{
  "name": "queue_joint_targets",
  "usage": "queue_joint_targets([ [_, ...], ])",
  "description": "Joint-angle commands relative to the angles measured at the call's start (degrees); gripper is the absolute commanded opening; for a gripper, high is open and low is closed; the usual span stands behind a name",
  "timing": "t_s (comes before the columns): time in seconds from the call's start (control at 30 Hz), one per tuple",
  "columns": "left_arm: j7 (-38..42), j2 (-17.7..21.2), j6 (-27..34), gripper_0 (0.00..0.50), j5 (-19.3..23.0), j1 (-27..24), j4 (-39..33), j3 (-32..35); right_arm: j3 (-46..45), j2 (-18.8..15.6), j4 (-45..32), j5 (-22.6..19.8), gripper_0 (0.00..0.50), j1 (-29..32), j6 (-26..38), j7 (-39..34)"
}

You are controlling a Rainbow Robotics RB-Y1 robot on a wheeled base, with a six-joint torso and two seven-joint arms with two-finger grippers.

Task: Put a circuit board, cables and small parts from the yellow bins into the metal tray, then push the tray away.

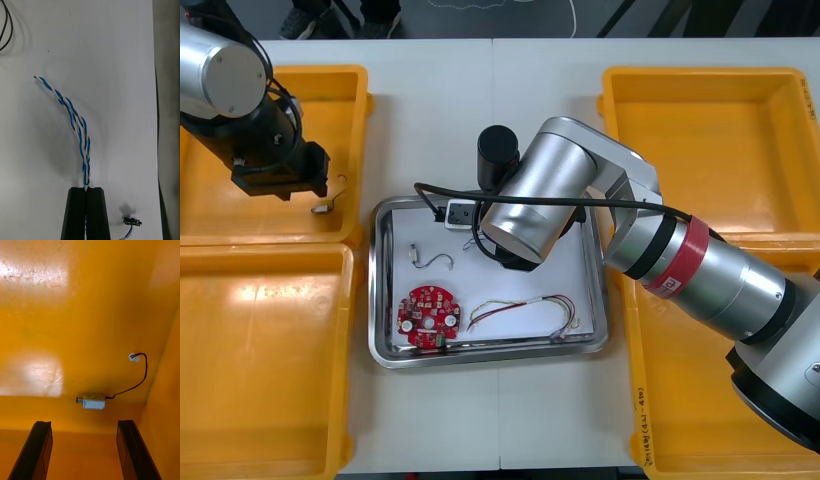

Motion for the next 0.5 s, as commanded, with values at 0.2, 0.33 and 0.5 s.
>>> queue_joint_targets([
  [0.2, -1.12, -2.23, -2.06, 0.5, 0.41, -2.21, 2.09, -0.2, 0.61, 0.73, -0.45, 0.42, 0.171, -2.36, -0.22, 1.84],
  [0.33, -1.73, -3.02, -3.12, 0.5, 0.24, -2.21, 3.67, -0.2, 0.61, 0.3, -1.68, 0.51, 0.382, -2.36, 0.92, 1.67],
  [0.5, -2.17, -3.02, -3.82, 0.5, 0.32, -1.5, 4.19, -0.2, -0.71, -0.5, -6.16, 0.86, 0.41, -2.53, 7.16, 0.7],
])
